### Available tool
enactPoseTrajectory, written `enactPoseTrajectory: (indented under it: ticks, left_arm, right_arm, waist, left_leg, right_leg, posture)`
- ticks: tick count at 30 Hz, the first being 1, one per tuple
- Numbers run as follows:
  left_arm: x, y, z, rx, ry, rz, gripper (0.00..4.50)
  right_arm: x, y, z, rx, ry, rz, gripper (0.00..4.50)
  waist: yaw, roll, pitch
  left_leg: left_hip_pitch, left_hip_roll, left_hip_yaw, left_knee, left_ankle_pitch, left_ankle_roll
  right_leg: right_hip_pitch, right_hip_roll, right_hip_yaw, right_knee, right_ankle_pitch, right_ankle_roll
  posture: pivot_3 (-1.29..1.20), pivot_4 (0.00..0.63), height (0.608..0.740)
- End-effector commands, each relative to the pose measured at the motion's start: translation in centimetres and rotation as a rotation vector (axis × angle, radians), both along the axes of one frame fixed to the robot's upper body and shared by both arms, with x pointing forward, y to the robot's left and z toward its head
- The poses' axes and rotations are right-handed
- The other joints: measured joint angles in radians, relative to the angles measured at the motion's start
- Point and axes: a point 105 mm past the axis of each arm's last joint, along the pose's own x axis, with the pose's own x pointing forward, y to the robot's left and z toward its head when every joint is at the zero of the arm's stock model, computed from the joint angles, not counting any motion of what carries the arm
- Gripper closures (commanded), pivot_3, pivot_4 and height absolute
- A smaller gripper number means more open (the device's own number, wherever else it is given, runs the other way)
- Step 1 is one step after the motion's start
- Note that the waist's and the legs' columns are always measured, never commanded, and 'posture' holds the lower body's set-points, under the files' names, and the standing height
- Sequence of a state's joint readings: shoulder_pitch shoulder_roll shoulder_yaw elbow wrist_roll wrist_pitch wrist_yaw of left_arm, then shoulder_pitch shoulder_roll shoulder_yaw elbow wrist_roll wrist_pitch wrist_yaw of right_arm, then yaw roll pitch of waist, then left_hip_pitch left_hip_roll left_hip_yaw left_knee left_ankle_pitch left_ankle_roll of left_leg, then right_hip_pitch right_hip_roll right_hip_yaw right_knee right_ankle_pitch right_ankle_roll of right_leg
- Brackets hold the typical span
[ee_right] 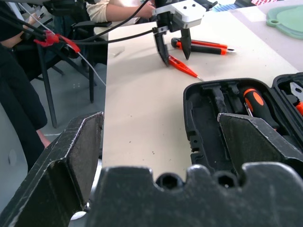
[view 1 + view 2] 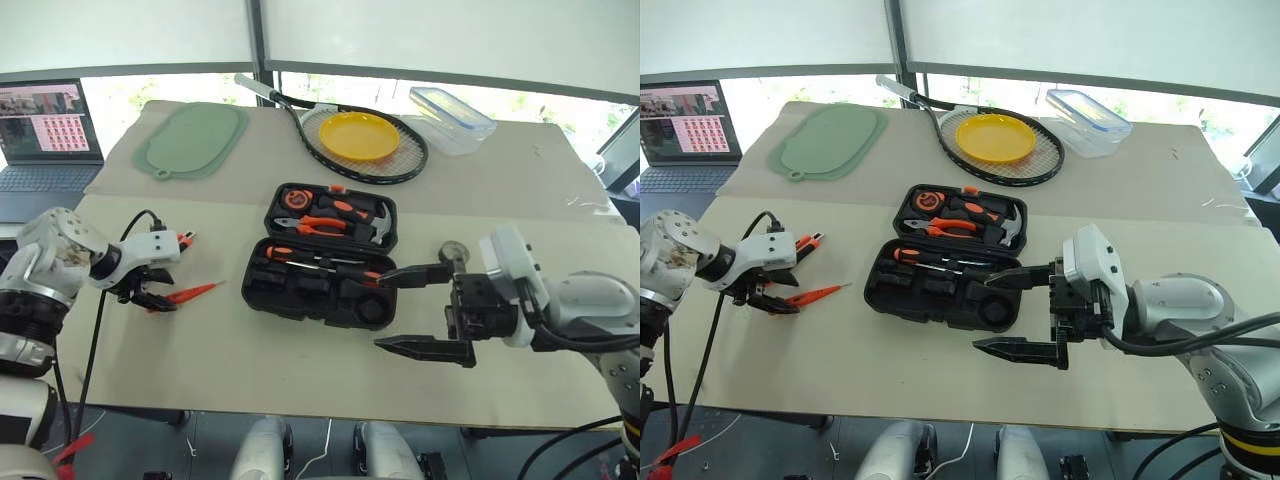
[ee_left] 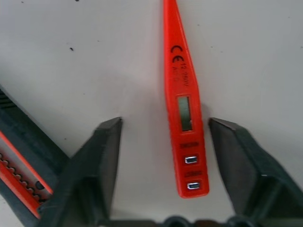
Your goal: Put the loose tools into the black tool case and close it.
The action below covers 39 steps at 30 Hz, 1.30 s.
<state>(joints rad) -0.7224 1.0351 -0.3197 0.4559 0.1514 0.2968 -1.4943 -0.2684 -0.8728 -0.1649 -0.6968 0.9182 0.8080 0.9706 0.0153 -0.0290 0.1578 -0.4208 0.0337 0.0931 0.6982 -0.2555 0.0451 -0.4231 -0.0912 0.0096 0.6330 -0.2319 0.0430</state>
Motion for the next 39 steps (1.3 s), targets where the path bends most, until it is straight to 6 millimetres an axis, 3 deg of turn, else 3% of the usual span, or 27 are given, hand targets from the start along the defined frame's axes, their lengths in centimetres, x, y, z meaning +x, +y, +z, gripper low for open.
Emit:
enactPoseTrajectory:
  ticks: [1, 4, 9, 14, 19, 22, 26, 30, 39]
  left_arm:
    - [-0.5, -0.3, -1.2, -0.02, 0.04, -0.01, 2.88]
    - [-0.5, -0.4, -1.0, -0.045, 0.028, 0.006, 3.99]
    - [-0.3, 0.0, 0.6, -0.059, -0.035, 0.021, 4.09]
    - [1.5, -0.4, 4.0, -0.02, -0.189, -0.035, 4.09]
    - [3.7, -3.0, 6.9, -0.046, -0.278, -0.136, 4.09]
    - [3.9, -6.5, 7.5, -0.088, -0.251, -0.306, 4.09]
    - [4.6, -10.9, 7.4, -0.118, -0.228, -0.476, 4.09]
    - [5.4, -13.4, 6.9, -0.111, -0.209, -0.537, 4.09]
    - [5.8, -16.5, 4.8, -0.029, -0.108, -0.612, 4.09]
  right_arm:
    - [-0.4, 0.1, 0.8, 0.003, -0.051, 0.02, 0.0]
    - [-0.4, 0.0, 0.7, -0.006, -0.055, 0.016, 0.0]
    - [0.0, -0.7, 0.1, -0.012, -0.036, -0.045, 0.0]
    - [0.4, -1.7, -0.9, -0.031, -0.028, -0.127, 0.0]
    - [1.2, -2.5, -0.8, 0.011, -0.013, -0.202, 0.0]
    - [1.4, -2.9, -1.2, -0.006, -0.015, -0.225, 0.0]
    - [1.7, -3.1, -1.0, 0.002, -0.027, -0.247, 0.0]
    - [1.5, -2.8, -0.9, 0.007, -0.035, -0.249, 0.0]
    - [1.1, -2.2, -1.0, 0.019, -0.043, -0.266, 0.0]
  waist:
    - [-0.001, 0.0, 0.0]
    - [-0.003, 0.0, 0.0]
    - [-0.003, 0.0, 0.0]
    - [0.0, -0.002, 0.001]
    - [0.005, -0.003, 0.001]
    - [0.004, -0.003, 0.001]
    - [0.007, -0.003, 0.001]
    - [0.001, -0.004, 0.001]
    - [-0.004, -0.004, 0.001]
  left_leg:
    - [0.0, 0.0, 0.0, 0.0, 0.0, 0.0]
    - [0.0, 0.0, 0.0, 0.0, 0.0, 0.0]
    - [0.0, 0.0, 0.0, 0.0, 0.0, 0.0]
    - [-0.003, 0.0, -0.001, 0.002, 0.0, 0.0]
    - [-0.003, -0.001, -0.002, 0.005, 0.0, 0.001]
    - [-0.003, -0.002, -0.001, 0.005, -0.001, 0.002]
    - [-0.005, -0.002, -0.001, 0.007, -0.001, 0.002]
    - [-0.005, -0.002, -0.002, 0.007, -0.001, 0.002]
    - [-0.006, -0.002, -0.003, 0.007, -0.002, 0.003]
  right_leg:
    - [0.0, 0.0, 0.0, 0.0, 0.0, 0.0]
    - [0.0, 0.0, 0.0, 0.0, 0.0, 0.0]
    - [0.0, 0.0, 0.0, 0.0, 0.0, 0.0]
    - [-0.001, 0.0, -0.001, -0.001, 0.001, 0.001]
    - [0.001, 0.001, -0.002, -0.001, 0.001, 0.002]
    - [0.0, 0.001, -0.001, -0.001, 0.001, 0.002]
    - [0.0, 0.001, -0.001, -0.002, 0.002, 0.003]
    - [0.0, 0.001, 0.0, -0.002, 0.002, 0.003]
    - [0.0, 0.001, 0.0, -0.002, 0.002, 0.004]
  posture:
    - [0.0, 0.15, 0.738]
    - [0.0, 0.15, 0.738]
    - [0.0, 0.15, 0.738]
    - [0.0, 0.15, 0.738]
    - [0.0, 0.15, 0.738]
    - [0.0, 0.15, 0.738]
    - [0.0, 0.15, 0.738]
    - [0.0, 0.15, 0.738]
    - [0.0, 0.15, 0.738]
